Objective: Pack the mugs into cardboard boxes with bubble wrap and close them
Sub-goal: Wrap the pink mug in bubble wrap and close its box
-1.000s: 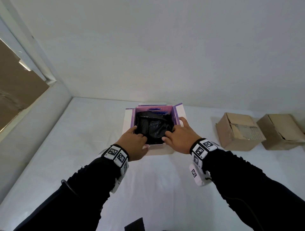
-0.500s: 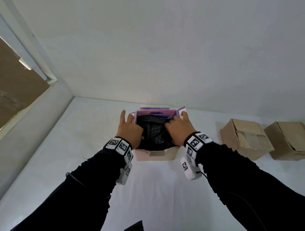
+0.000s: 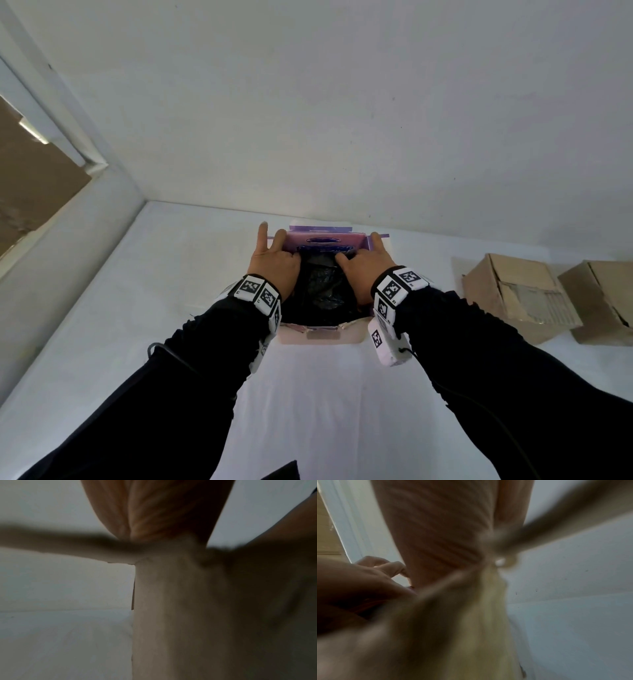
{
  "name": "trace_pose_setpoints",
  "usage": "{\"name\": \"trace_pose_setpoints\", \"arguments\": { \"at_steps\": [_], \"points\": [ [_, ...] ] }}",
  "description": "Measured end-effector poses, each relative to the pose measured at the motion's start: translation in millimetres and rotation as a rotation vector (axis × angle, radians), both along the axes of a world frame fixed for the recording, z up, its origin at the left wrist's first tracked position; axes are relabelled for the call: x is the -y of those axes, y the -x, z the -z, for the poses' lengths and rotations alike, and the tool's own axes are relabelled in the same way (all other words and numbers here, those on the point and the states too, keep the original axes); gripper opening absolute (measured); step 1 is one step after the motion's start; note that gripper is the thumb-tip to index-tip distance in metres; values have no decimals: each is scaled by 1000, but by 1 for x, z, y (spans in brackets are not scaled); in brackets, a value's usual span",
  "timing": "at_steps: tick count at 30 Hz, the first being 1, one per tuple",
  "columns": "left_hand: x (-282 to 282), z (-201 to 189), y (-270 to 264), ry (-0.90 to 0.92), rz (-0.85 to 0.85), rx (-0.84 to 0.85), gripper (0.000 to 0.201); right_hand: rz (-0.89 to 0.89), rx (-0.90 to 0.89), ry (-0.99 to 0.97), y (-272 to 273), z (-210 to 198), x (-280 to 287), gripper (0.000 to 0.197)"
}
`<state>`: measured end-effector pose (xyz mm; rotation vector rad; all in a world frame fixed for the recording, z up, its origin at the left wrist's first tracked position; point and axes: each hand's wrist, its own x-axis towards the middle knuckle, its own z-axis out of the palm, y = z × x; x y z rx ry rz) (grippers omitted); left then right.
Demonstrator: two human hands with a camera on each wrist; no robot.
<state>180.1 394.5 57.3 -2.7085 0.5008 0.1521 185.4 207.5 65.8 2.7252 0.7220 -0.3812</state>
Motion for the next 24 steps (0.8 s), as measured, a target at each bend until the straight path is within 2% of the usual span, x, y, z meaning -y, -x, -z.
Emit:
{"name": "trace_pose_setpoints", "arguments": {
  "at_steps": [8, 16, 18, 20, 22, 24],
  "points": [
    [12, 7, 6, 22, 54, 6, 32, -44, 57, 103, -3, 8, -3, 75],
    [11, 11, 9, 37, 36, -6, 37, -39, 67, 51, -2, 10, -1, 59],
    [11, 12, 9, 86, 20, 16, 44, -39, 66, 45, 0, 8, -1, 56],
    [9, 12, 11, 134, 10, 19, 55, -23, 77, 2, 2, 10, 0, 66],
    [8, 14, 14, 179, 15, 24, 56, -13, 107, -79, 5, 13, 1, 78],
    [6, 14, 19, 201, 14, 8, 52, -16, 107, -138, 8, 14, 4, 75]
  ]
}}
